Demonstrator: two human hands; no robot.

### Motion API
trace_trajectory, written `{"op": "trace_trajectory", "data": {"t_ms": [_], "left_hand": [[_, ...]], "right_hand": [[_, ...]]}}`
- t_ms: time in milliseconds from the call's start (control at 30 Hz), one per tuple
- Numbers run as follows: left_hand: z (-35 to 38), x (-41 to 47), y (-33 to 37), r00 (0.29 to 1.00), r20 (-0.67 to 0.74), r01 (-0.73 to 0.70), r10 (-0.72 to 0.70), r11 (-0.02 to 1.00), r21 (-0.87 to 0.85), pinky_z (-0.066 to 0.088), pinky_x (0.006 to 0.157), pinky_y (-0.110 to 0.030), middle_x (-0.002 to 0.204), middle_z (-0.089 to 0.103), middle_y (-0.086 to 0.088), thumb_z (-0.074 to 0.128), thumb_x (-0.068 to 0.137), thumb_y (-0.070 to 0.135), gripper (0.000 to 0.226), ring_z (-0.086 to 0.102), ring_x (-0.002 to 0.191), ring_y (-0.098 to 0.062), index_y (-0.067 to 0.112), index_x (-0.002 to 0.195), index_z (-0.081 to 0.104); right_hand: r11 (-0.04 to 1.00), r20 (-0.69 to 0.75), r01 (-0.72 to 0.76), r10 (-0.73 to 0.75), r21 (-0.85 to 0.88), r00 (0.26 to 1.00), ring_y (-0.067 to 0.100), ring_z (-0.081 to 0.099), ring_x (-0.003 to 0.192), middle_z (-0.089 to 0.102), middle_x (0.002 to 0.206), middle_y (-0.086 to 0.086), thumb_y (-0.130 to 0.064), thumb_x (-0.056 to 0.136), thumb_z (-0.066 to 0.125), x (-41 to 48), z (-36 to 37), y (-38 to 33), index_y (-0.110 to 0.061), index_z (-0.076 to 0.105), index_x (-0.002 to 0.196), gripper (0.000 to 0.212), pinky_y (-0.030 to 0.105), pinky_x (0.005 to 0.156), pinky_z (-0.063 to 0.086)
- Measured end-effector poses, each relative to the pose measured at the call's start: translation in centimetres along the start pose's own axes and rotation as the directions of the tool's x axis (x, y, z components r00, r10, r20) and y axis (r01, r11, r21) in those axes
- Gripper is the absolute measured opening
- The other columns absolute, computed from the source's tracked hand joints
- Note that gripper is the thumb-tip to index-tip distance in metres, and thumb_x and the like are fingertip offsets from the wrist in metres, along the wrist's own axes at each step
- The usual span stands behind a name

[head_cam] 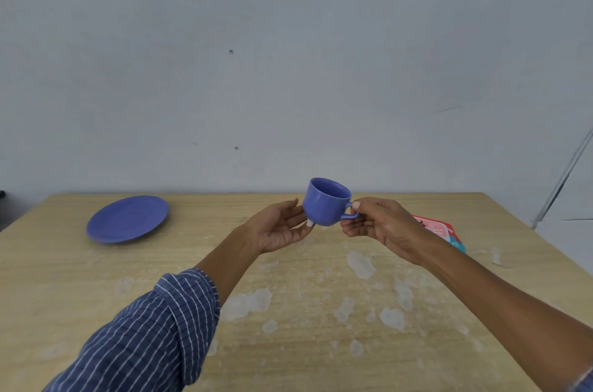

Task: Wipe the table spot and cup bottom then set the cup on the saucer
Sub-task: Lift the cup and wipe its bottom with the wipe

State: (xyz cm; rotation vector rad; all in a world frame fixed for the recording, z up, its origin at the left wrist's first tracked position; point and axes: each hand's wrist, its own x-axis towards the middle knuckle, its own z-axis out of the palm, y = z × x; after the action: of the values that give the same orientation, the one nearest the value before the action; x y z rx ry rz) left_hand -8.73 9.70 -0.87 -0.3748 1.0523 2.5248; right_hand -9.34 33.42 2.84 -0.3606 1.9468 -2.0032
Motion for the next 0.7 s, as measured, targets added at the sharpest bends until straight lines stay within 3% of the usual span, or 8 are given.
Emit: {"op": "trace_trajectory", "data": {"t_ms": [233,467,567,700], "left_hand": [[0.0,0.3,0.4,0.999,0.002,-0.039,0.039,0.99,0.137,0.06,0.078,-0.044,0.114,0.07,-0.015,0.056,0.096,0.019,0.029,0.071,0.092,-0.033,0.0,0.116,0.065],[0.0,0.6,-0.2,0.992,0.054,0.115,-0.114,0.993,-0.013,0.06,0.077,-0.046,0.116,0.069,-0.024,0.034,0.101,0.047,0.065,0.071,0.093,-0.041,-0.007,0.127,0.058],[0.1,0.9,-1.2,0.979,0.113,0.185,-0.172,0.976,-0.115,0.057,0.087,-0.047,0.125,0.064,-0.028,0.028,0.1,0.054,0.076,0.068,0.102,-0.041,-0.01,0.132,0.053],[0.3,0.9,-1.9,0.944,0.204,0.287,-0.259,0.95,-0.122,0.054,0.094,-0.044,0.127,0.061,-0.031,0.029,0.097,0.06,0.088,0.068,0.105,-0.04,-0.018,0.124,0.057]], "right_hand": [[1.0,0.01,0.005,-0.005,0.013,1.0,0.032,0.069,0.078,0.071,0.083,0.024,-0.007,0.096,0.054,0.2,-0.2,-0.2,0.001,0.071,0.088,0.021,0.036,0.073,0.06],[0.998,0.034,0.012,-0.014,0.057,0.999,0.031,0.069,0.076,0.07,0.083,0.024,-0.005,0.097,0.054,0.2,0.1,-0.4,0.001,0.071,0.088,0.02,0.035,0.072,0.06],[0.999,0.013,0.019,-0.02,0.047,1.0,0.031,0.069,0.076,0.07,0.084,0.025,-0.005,0.097,0.052,0.2,0.0,-0.5,0.003,0.069,0.09,0.02,0.037,0.074,0.06],[0.999,-0.023,0.014,-0.013,0.034,1.0,0.03,0.071,0.073,0.071,0.081,0.024,-0.004,0.095,0.053,0.3,-0.2,-0.6,0.002,0.069,0.088,0.018,0.034,0.071,0.061]]}}
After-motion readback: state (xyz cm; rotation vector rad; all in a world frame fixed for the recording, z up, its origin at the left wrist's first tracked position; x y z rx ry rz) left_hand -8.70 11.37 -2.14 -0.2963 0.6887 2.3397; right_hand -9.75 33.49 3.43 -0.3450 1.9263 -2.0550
